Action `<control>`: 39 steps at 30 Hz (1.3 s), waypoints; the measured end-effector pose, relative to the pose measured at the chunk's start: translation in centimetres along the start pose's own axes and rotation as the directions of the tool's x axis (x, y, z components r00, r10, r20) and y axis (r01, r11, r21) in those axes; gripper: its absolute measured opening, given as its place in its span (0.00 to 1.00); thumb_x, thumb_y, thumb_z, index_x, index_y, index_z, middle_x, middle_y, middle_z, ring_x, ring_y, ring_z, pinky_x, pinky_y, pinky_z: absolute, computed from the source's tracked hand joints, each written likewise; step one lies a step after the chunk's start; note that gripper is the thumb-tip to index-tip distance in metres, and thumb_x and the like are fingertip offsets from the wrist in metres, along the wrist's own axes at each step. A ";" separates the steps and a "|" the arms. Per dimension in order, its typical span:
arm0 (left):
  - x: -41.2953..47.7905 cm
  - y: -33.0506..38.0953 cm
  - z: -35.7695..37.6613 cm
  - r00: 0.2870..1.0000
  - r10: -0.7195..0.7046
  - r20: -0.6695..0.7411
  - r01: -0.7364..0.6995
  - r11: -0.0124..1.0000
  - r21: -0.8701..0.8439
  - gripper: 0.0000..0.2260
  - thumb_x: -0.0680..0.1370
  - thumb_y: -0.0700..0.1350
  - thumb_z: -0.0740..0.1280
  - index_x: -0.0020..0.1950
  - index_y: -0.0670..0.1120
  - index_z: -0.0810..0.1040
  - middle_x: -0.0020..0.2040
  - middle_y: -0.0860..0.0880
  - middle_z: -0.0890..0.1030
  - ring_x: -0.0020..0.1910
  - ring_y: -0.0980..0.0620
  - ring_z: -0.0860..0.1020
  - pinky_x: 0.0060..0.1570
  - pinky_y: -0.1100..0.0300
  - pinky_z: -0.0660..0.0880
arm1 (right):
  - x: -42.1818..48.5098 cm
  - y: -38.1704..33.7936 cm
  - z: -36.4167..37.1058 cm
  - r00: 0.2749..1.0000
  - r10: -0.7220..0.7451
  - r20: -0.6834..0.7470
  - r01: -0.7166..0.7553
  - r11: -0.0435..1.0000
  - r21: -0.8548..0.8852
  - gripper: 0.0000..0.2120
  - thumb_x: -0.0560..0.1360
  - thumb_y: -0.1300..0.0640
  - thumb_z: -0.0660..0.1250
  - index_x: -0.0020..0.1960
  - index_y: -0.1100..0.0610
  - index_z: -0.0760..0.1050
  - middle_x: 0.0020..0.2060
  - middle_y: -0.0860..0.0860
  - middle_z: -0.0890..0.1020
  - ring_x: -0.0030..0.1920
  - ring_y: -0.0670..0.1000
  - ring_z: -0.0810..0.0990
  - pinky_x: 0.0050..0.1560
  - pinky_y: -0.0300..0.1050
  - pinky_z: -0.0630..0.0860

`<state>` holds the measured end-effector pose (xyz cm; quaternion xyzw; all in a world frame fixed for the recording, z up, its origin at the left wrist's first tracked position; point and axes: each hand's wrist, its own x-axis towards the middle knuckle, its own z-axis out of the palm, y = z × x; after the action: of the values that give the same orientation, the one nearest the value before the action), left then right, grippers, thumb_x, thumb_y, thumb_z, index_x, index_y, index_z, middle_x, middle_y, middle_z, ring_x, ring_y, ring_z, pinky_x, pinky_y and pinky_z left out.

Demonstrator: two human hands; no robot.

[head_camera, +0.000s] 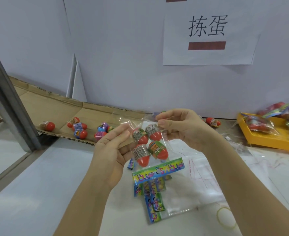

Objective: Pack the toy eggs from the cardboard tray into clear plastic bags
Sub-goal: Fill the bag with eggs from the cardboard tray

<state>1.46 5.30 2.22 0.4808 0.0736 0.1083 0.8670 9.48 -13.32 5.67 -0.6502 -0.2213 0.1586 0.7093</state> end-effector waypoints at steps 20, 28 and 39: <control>-0.7 0.5 0.5 0.971 0.048 0.235 -0.027 0.995 -0.092 0.09 0.70 0.39 0.65 0.33 0.47 0.82 0.48 0.46 0.85 0.38 0.53 0.82 0.31 0.64 0.77 | -0.4 -0.6 -0.8 0.980 -0.133 0.150 0.134 0.991 0.002 0.06 0.67 0.62 0.70 0.39 0.55 0.84 0.34 0.52 0.83 0.35 0.49 0.83 0.36 0.40 0.79; -1.2 1.1 0.3 0.910 0.143 0.388 -0.180 0.982 0.060 0.14 0.69 0.32 0.61 0.29 0.47 0.79 0.52 0.44 0.85 0.46 0.53 0.83 0.38 0.65 0.77 | -1.0 -2.1 -0.6 0.971 -0.161 0.175 0.175 0.982 -0.069 0.08 0.69 0.63 0.69 0.35 0.53 0.83 0.34 0.50 0.82 0.36 0.48 0.82 0.36 0.39 0.80; -1.4 1.3 0.2 0.895 0.194 0.402 -0.235 0.971 0.053 0.15 0.67 0.34 0.57 0.26 0.46 0.77 0.50 0.44 0.86 0.44 0.52 0.83 0.37 0.64 0.78 | -1.6 -3.3 0.1 0.954 -0.242 0.179 0.263 0.959 -0.105 0.05 0.67 0.63 0.72 0.35 0.54 0.82 0.36 0.53 0.83 0.37 0.50 0.83 0.35 0.40 0.80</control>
<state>0.05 5.43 3.51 0.5406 -0.1504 0.1006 0.8216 7.90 -14.38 8.81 -0.6451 -0.3702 0.1050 0.6601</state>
